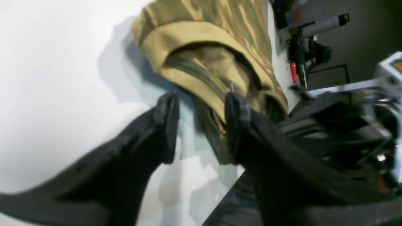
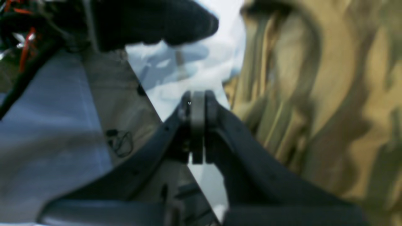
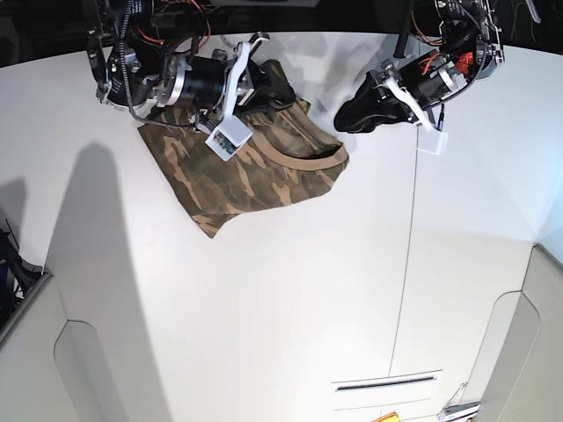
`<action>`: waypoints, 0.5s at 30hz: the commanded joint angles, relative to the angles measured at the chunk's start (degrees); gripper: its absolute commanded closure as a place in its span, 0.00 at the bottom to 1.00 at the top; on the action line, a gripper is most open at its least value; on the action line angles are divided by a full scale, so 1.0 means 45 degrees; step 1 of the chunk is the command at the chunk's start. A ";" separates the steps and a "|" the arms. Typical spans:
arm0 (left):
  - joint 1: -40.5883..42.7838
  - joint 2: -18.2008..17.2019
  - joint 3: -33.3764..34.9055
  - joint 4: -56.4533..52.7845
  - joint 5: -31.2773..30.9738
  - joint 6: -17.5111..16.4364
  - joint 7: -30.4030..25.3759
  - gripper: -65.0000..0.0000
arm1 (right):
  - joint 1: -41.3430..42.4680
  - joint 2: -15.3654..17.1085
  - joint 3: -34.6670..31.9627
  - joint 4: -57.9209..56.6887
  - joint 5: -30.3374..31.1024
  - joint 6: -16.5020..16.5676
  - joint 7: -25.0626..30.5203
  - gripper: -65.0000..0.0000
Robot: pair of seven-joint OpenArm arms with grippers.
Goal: Fold the T-shirt properly
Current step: 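Lower the bundle onto the table and open the right gripper, then grasp the bundle's collar edge with the left gripper beside the right gripper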
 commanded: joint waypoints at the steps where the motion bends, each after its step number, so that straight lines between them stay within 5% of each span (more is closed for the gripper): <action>1: -0.0029 -0.0053 -0.0180 0.0194 -0.0330 -0.0192 -0.0107 0.59 | 0.0097 -0.0034 0.0121 0.0622 0.0306 0.0092 0.0262 1.00; 7: 0.0121 -0.0049 -0.0325 0.0869 -0.2108 -0.0192 0.1637 0.59 | 0.0651 -0.0029 0.1967 0.2297 -0.1404 0.0034 0.1064 1.00; 15: 0.1321 -0.0049 0.1894 0.2744 -0.1554 -0.0192 0.1481 0.59 | 0.1472 0.0049 0.5032 0.1603 -0.2375 -0.0403 0.1365 1.00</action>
